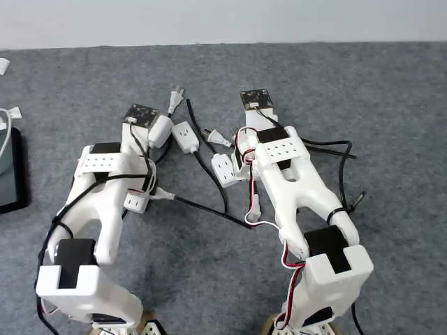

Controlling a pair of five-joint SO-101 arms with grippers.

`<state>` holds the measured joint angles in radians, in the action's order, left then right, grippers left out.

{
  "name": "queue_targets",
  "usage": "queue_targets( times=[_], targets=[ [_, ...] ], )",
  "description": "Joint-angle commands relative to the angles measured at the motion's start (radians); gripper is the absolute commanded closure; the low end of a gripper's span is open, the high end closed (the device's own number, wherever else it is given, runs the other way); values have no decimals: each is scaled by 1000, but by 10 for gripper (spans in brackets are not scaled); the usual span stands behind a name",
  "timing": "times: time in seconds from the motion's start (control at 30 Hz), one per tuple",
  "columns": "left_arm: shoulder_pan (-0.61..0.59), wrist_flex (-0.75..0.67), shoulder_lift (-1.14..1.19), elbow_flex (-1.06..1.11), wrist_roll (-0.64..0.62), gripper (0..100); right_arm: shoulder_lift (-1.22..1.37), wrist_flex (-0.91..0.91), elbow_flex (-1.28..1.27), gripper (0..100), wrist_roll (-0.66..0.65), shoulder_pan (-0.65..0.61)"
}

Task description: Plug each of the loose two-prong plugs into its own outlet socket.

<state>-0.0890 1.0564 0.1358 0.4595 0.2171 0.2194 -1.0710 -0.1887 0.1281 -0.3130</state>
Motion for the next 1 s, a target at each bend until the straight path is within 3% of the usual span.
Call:
queue_targets(
  times=[0.0, 0.2, 0.33, 0.6, 0.8, 0.97],
  targets=[
    [21, 15, -6, -2, -3, 972, -54, 16, 5, 970, -14, -5],
    [20, 20, -8, 2, -8, 971, -54, 16, 5, 970, -14, -5],
    [14, 137, -35, -50, -8, 971, -54, 12, 3, 972, -23, -15],
    [18, 219, -285, 62, -49, 973, -56, 51, -29, 990, -58, -74],
    [14, 212, -353, 213, -176, 970, -54, 62, -35, 990, 92, -180],
    [20, 189, -362, 291, -203, 972, -51, 64, -40, 990, 183, -314]
  ],
)
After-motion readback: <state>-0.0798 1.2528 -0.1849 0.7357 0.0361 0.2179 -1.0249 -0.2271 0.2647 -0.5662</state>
